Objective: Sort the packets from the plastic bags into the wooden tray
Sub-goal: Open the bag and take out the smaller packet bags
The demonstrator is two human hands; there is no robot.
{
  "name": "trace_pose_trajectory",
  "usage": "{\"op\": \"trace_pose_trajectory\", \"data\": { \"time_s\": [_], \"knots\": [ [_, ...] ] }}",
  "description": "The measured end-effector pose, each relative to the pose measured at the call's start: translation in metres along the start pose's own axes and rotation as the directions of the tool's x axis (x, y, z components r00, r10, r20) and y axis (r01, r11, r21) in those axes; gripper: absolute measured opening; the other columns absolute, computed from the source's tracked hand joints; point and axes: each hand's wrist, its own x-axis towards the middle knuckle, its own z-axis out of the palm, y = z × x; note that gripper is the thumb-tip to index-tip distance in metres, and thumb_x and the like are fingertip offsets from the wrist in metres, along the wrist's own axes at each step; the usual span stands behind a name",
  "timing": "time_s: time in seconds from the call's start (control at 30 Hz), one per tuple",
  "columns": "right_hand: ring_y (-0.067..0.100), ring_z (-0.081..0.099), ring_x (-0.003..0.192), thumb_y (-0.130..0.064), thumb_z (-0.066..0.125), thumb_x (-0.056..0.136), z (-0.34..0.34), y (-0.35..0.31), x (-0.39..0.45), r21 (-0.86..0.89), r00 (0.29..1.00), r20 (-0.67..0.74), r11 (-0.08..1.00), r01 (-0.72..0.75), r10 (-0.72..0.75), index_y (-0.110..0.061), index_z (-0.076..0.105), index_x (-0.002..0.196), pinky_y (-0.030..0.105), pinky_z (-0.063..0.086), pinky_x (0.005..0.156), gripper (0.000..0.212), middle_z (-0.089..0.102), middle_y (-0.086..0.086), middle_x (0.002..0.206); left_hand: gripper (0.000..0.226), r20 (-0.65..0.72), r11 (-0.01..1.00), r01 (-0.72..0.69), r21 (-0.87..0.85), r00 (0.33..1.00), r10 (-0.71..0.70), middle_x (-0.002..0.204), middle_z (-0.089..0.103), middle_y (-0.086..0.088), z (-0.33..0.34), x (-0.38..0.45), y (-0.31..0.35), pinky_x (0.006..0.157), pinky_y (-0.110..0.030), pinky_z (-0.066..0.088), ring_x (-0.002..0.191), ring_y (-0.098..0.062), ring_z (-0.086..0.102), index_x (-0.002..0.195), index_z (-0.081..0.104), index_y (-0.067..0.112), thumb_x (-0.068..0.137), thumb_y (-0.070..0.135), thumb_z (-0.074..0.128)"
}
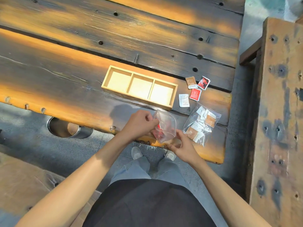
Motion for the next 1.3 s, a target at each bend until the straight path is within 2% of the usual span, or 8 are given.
{"op": "trace_pose_trajectory", "data": {
  "time_s": [0.17,0.3,0.43,0.57,0.7,0.93,1.07,1.3],
  "knots": [
    [-0.011,0.056,0.117,-0.03,0.089,0.075,0.034,0.004,0.024,-0.017,0.997,-0.031,0.997,0.075,-0.076,-0.022,0.068,0.125,0.034,0.052,0.1,0.054,0.058,-0.027,0.131,0.015,0.126,0.995,-0.023,-0.095,0.991,0.035,0.075,0.073,0.003,-0.003,0.002,0.0,0.075,-0.033,0.064,0.065,-0.001,0.07,0.089,0.069,0.005,0.091,0.019,0.067],
    [0.019,0.073,0.079,-0.022,0.079,0.087,0.043,-0.003,0.032,-0.047,0.993,-0.117,0.999,0.001,-0.006,-0.031,0.064,0.131,0.036,0.058,0.073,0.047,0.076,-0.004,0.086,0.018,0.216,0.983,-0.104,-0.148,0.967,0.135,0.098,0.074,-0.007,-0.009,0.014,-0.018,0.077,-0.03,0.06,0.087,-0.01,0.068,0.098,0.069,0.009,0.089,0.024,0.075],
    [0.009,0.065,0.064,-0.02,0.071,0.095,0.042,0.001,0.035,-0.07,0.982,-0.169,0.993,-0.093,0.08,-0.014,0.075,0.115,0.029,0.049,0.055,0.021,0.072,-0.006,0.075,0.05,0.161,0.971,-0.174,0.162,0.976,0.148,0.122,0.064,-0.003,0.001,0.045,-0.056,0.075,-0.014,0.046,0.097,-0.015,0.061,0.123,0.055,0.016,0.081,0.023,0.082],
    [0.015,0.069,0.07,-0.026,0.073,0.095,0.039,0.003,0.034,-0.059,0.981,-0.163,0.992,-0.112,0.101,-0.015,0.069,0.129,0.032,0.055,0.061,0.036,0.075,-0.001,0.085,0.087,0.273,0.913,-0.217,0.346,0.954,0.124,0.155,0.042,-0.008,0.017,0.071,-0.077,0.107,-0.029,0.039,0.132,-0.023,0.049,0.154,0.033,0.01,0.081,0.016,0.08],
    [0.017,0.071,0.074,-0.024,0.074,0.094,0.039,0.005,0.034,-0.022,0.981,-0.175,0.996,-0.089,0.083,-0.024,0.064,0.136,0.035,0.057,0.066,0.043,0.078,0.002,0.088,0.072,0.287,0.914,-0.253,0.317,0.944,0.161,0.138,0.059,-0.007,0.033,0.081,-0.081,0.104,-0.029,0.042,0.122,-0.021,0.057,0.147,0.047,0.013,0.082,0.012,0.079],
    [0.047,0.067,0.094,-0.041,0.071,0.089,0.037,0.003,0.025,0.252,0.973,-0.207,0.966,-0.051,0.105,-0.045,0.063,0.113,0.065,0.057,0.081,0.026,0.066,0.03,0.104,0.034,0.227,0.988,-0.13,0.081,0.968,0.109,0.099,0.076,-0.009,0.034,0.08,-0.099,0.083,-0.036,0.055,0.089,-0.02,0.068,0.116,0.072,0.016,0.084,0.024,0.081],
    [0.015,0.075,0.088,-0.015,0.066,0.1,0.025,-0.021,0.021,0.452,0.973,-0.128,0.885,-0.115,0.192,-0.017,0.06,0.122,0.049,0.063,0.085,0.023,0.071,0.012,0.117,0.026,0.299,0.983,-0.008,-0.184,0.952,0.063,0.105,0.078,-0.008,0.03,0.065,-0.097,0.082,-0.028,0.059,0.091,-0.017,0.074,0.114,0.072,0.02,0.089,0.023,0.077],
    [0.022,0.068,0.094,-0.012,0.066,0.098,0.013,-0.043,0.038,0.615,0.951,-0.064,0.763,-0.201,0.303,-0.008,0.066,0.12,0.026,0.062,0.074,0.022,0.069,0.019,0.111,0.025,0.328,0.838,0.215,-0.501,0.943,-0.046,0.114,0.075,-0.013,0.029,0.063,-0.083,0.096,-0.036,0.059,0.109,-0.024,0.072,0.115,0.07,0.007,0.092,0.019,0.073]
  ]
}}
